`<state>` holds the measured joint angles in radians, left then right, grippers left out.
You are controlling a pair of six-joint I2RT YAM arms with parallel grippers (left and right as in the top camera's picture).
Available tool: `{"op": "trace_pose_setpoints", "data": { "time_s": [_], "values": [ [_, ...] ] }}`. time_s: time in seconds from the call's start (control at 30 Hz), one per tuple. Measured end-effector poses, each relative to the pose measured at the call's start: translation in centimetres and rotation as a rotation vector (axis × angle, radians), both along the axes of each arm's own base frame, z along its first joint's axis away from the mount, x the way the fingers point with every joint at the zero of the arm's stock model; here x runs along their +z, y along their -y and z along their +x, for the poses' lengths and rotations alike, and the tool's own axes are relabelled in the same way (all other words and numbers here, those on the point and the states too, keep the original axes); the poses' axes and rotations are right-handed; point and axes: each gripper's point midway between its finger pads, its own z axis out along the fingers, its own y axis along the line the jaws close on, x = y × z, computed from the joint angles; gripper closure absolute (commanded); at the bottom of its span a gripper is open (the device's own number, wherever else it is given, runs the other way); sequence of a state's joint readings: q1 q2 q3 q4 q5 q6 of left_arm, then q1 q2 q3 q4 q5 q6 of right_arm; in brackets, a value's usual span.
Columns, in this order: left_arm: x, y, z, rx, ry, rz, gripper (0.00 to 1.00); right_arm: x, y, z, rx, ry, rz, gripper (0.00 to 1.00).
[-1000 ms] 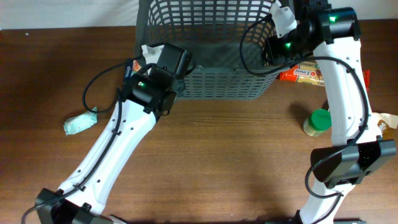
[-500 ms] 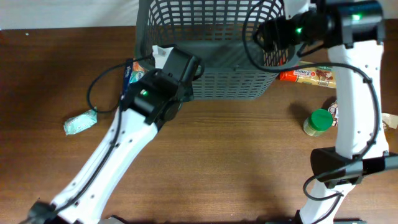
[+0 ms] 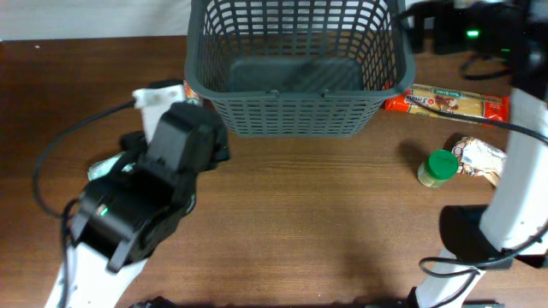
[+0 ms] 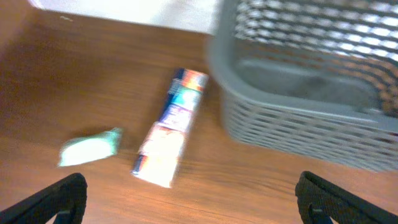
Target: Pack container
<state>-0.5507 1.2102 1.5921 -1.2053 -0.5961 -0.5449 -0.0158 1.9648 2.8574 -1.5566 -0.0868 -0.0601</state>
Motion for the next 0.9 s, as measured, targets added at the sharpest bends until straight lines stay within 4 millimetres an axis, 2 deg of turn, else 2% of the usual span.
{"op": "trace_pose_setpoints", "data": {
  "time_s": [0.13, 0.33, 0.47, 0.53, 0.63, 0.77, 0.9],
  "values": [
    [1.0, -3.4, -2.0, 0.091, 0.02, 0.106, 0.01, -0.7, 8.2, -2.0, -0.319, -0.052, -0.006, 0.01],
    [2.1, -7.7, -2.8, 0.254, 0.048, 0.178, 0.01, -2.1, 19.0, -7.0, -0.759, -0.108, 0.069, 0.01],
    [2.3, -11.7, -3.3, 0.436, 0.06, 0.162, 0.01, -3.1, 23.5, -9.5, -0.929, -0.121, 0.155, 0.01],
    [2.4, -13.7, -3.8, 0.529, 0.066, 0.155, 0.01, -3.7, 24.4, -10.0, -0.947, -0.132, 0.203, 0.01],
    [2.4, -15.9, -4.6, 0.629, 0.07, 0.15, 0.01, -4.7, 23.8, -9.4, -0.867, -0.169, 0.265, 0.01],
    [2.4, -17.3, -5.2, 0.695, 0.07, 0.145, 0.01, -7.1, 22.0, -8.1, -0.742, -0.258, 0.311, 0.01],
    [2.3, -17.9, -5.3, 0.719, 0.067, 0.145, 0.01, -10.7, 20.3, -7.6, -0.666, -0.394, 0.332, 0.01]
  ]
}}
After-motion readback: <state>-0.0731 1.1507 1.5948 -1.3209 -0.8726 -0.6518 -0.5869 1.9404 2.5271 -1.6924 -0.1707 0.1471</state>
